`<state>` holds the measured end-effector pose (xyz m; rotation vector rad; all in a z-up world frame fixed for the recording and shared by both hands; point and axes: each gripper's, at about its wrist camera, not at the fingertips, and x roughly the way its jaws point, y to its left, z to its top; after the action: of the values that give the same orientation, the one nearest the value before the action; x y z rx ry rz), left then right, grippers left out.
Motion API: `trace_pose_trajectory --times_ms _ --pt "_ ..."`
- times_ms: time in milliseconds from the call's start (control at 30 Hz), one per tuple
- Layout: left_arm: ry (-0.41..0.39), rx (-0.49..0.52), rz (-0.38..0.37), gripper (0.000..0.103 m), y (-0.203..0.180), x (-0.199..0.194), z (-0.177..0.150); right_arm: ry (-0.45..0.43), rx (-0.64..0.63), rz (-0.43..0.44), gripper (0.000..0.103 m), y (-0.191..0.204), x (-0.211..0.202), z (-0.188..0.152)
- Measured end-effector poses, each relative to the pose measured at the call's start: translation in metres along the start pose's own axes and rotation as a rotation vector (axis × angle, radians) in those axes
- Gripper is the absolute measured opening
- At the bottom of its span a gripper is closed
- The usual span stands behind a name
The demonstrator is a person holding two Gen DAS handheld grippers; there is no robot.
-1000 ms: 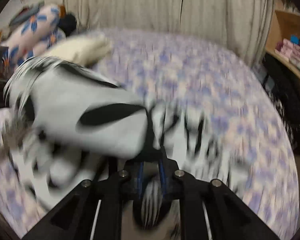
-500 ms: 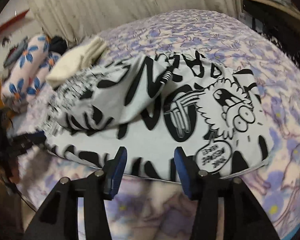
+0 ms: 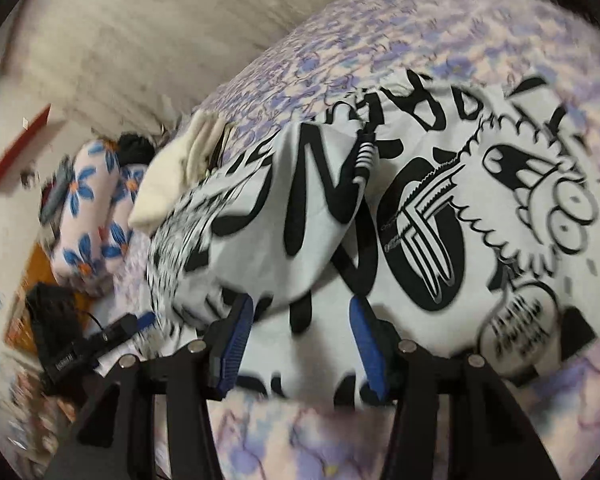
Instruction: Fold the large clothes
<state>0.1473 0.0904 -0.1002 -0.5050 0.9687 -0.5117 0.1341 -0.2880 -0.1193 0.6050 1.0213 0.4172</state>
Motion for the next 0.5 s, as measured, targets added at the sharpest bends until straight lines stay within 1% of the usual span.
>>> trace_pose_trajectory --times_ms 67,100,167,200,233,267,300,333,433,500 --pt "-0.01 -0.042 -0.047 0.062 0.006 0.009 0.01 0.002 0.044 0.033 0.05 -0.007 0.012 0.009" --pt "-0.015 -0.052 -0.057 0.062 0.007 0.013 0.014 0.006 0.057 0.044 0.05 -0.008 0.019 0.012" --pt "-0.031 -0.065 -0.05 0.062 0.009 0.022 0.025 0.009 0.055 0.064 0.05 -0.006 0.03 0.018" --pt "-0.043 -0.072 -0.046 0.058 0.01 0.025 0.029 0.0 0.042 0.06 0.05 -0.003 0.034 0.021" --pt "-0.053 -0.08 -0.048 0.037 0.01 0.027 0.034 -0.014 0.014 0.042 0.047 0.003 0.037 0.026" --pt "-0.058 -0.087 -0.048 0.011 0.01 0.029 0.039 -0.023 -0.01 0.03 0.025 0.008 0.038 0.03" --pt "-0.055 -0.095 -0.029 0.008 0.009 0.031 0.044 -0.032 -0.034 0.019 0.009 0.016 0.039 0.035" --pt "-0.06 -0.099 -0.02 0.008 0.008 0.03 0.049 -0.045 -0.047 0.017 0.002 0.021 0.037 0.039" --pt "-0.107 -0.073 -0.002 0.007 -0.004 0.021 0.053 -0.125 -0.123 0.029 0.001 0.044 0.017 0.047" --pt "-0.103 -0.075 0.021 0.007 -0.008 0.015 0.05 -0.153 -0.156 0.052 0.001 0.054 0.0 0.047"
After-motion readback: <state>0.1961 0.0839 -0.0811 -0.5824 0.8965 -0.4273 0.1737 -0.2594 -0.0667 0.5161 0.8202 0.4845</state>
